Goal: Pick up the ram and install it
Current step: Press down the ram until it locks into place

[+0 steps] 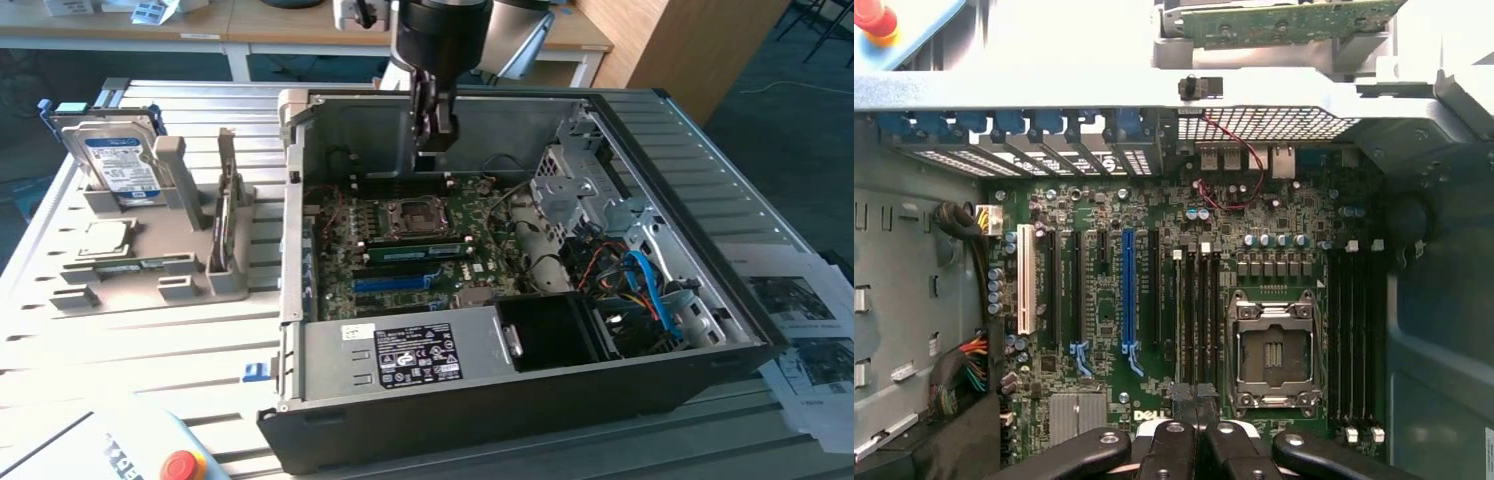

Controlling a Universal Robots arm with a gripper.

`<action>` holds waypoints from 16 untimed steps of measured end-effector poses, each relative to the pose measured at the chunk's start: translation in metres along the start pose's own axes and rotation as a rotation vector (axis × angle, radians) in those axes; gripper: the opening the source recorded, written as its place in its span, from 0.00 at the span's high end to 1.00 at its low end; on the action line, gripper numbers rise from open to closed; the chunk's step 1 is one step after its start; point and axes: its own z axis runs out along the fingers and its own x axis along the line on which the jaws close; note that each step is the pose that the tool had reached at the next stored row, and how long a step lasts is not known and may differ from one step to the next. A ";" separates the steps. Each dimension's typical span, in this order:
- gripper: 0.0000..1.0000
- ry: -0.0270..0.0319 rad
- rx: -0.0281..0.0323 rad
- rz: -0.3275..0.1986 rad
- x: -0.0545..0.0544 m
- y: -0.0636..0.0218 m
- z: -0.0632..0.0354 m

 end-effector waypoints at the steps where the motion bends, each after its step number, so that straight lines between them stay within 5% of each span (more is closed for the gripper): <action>1: 0.90 -0.0001 -0.0001 0.010 0.000 0.0000 0.0000; 16: 0.90 -0.0010 -0.0014 0.173 0.000 0.0000 0.0000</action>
